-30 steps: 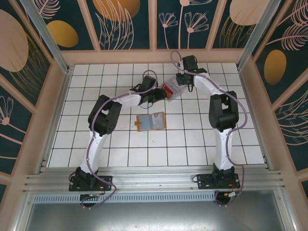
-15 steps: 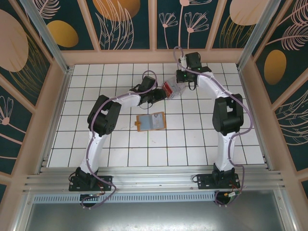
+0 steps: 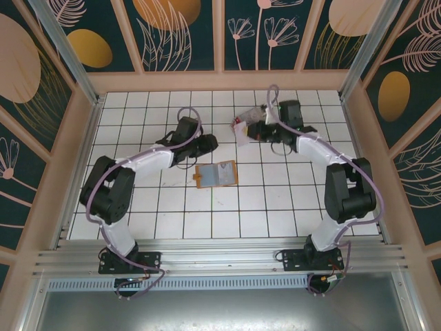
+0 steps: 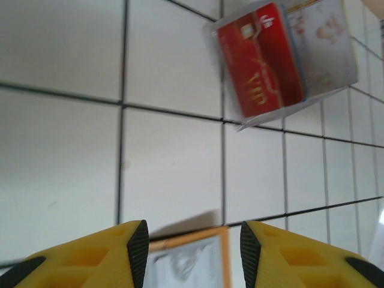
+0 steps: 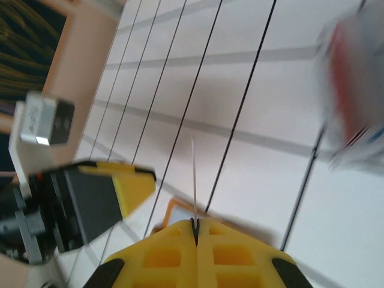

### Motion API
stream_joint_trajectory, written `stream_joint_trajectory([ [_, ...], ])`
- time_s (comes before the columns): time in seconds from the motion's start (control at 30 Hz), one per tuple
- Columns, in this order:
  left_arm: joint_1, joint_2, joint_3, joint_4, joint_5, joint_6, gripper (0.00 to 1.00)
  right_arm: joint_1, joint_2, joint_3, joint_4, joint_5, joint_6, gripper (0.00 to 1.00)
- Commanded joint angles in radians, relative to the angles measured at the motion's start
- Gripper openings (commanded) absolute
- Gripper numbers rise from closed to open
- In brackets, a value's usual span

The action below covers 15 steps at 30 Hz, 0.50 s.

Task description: Put the credit cards into the card holder

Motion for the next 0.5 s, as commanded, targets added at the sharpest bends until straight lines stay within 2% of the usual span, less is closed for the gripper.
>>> stream_joint_trajectory([
  [0.0, 0.001, -0.045, -0.099, -0.092, -0.069, 0.036, 0.46, 0.085, -0.029, -0.131, 0.129, -0.108, 0.118, 0.0],
  [0.1, 0.001, -0.1, -0.187, -0.125, -0.12, 0.034, 0.45, 0.141, -0.016, -0.212, 0.185, -0.093, 0.162, 0.0],
  [0.2, 0.002, -0.117, -0.244, -0.128, -0.125, 0.021, 0.43, 0.159, 0.027, -0.275, 0.271, -0.083, 0.231, 0.0],
  [0.47, 0.001, -0.106, -0.306, -0.12, -0.13, 0.004, 0.39, 0.164, 0.141, -0.259, 0.339, -0.09, 0.273, 0.0],
])
